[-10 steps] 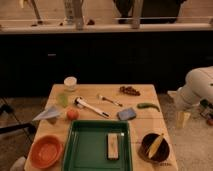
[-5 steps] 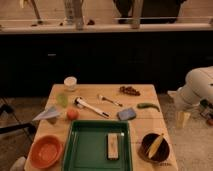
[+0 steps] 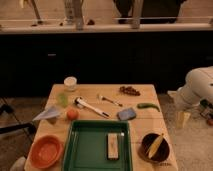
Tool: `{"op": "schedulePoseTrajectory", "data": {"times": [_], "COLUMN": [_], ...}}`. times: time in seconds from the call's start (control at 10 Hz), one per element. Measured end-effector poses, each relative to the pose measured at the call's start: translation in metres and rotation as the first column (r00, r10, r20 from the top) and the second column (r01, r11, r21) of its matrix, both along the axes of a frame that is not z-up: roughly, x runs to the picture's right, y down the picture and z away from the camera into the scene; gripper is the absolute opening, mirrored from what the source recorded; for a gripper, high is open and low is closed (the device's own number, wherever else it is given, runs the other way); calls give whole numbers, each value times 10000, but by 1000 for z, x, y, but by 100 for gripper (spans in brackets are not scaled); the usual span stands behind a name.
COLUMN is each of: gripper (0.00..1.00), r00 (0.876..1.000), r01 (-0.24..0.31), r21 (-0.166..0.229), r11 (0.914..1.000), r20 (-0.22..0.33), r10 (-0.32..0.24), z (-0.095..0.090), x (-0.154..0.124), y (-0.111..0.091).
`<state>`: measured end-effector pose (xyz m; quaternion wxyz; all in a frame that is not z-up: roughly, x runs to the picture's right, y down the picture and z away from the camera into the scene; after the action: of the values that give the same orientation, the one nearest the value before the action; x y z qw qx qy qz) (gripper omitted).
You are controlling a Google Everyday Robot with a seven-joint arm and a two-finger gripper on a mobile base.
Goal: Place apple in tray
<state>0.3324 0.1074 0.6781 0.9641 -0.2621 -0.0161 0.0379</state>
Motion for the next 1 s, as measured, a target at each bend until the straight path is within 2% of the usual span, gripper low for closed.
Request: {"op": "schedulePoseTrajectory", "data": {"times": [0.8,1.0], "gripper": [100,100], "r00": [10000,9996], "r01": [-2,143], "r21": [-2,104], "r11": [10000,9998], "r20": [3,241], "r10": [2,-146], "z": [0,-2], "x": [0,-2], "y": [0,1]}}
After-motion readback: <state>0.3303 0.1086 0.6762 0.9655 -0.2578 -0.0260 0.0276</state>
